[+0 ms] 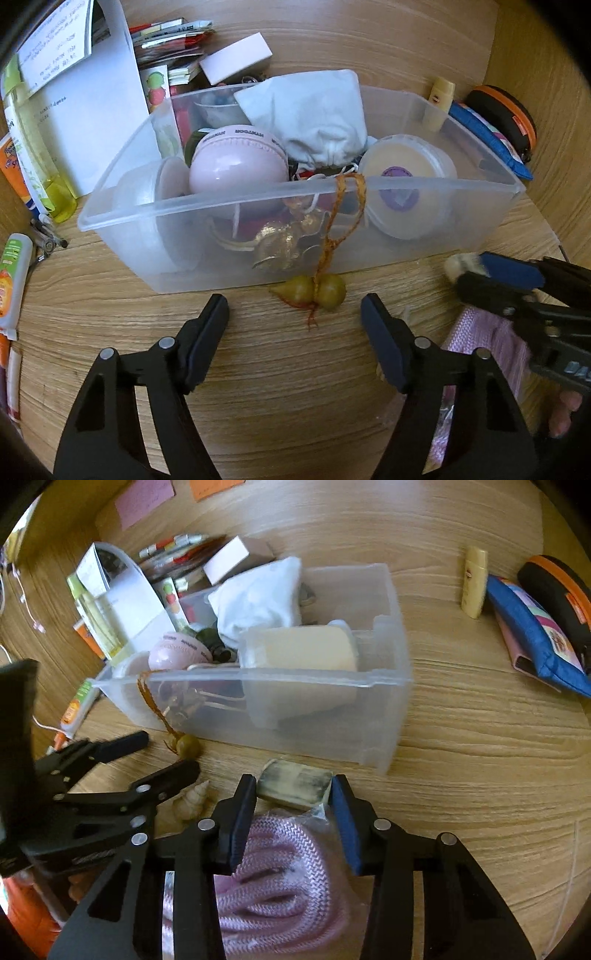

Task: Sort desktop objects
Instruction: 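Move the left tool to the yellow gourd while the right tool approaches the striped block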

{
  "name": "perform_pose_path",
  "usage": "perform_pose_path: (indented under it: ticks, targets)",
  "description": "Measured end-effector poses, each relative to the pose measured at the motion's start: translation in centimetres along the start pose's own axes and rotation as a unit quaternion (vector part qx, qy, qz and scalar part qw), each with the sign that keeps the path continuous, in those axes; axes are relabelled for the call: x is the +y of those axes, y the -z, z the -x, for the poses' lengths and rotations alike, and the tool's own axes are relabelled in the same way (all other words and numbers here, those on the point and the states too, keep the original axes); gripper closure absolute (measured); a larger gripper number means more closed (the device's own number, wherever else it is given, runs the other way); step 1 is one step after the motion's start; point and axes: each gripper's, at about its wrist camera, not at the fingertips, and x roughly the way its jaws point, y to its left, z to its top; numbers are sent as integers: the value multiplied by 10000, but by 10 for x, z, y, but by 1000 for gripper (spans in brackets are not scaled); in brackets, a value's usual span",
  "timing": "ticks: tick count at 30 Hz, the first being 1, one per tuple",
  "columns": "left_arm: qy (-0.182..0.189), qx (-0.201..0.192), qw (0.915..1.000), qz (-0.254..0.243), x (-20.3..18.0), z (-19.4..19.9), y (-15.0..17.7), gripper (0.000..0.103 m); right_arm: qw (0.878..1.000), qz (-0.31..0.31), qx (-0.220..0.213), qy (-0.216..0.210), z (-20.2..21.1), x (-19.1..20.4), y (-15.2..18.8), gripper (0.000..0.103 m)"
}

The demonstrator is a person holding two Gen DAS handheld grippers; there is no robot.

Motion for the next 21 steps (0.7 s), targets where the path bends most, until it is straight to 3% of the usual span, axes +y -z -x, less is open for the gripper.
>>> perform_pose_path:
  ticks: [5, 12, 17, 21]
  targets:
    - [-94, 7, 9999, 56, -6, -4, -2, 31, 9994, 44, -330, -135, 24, -3, -1, 65]
    - [-248, -71, 9997, 30, -11, -1, -1, 61, 9982, 98, -546, -222, 38, -6, -4, 64]
    - [-144, -112, 9996, 192, -7, 2, 0, 61, 9982, 102, -491, -314, 34, -8, 1, 65]
    - [-296, -364, 9988, 162, -9, 16, 6, 61, 9980, 111, -532, -328, 35, -9, 2, 64]
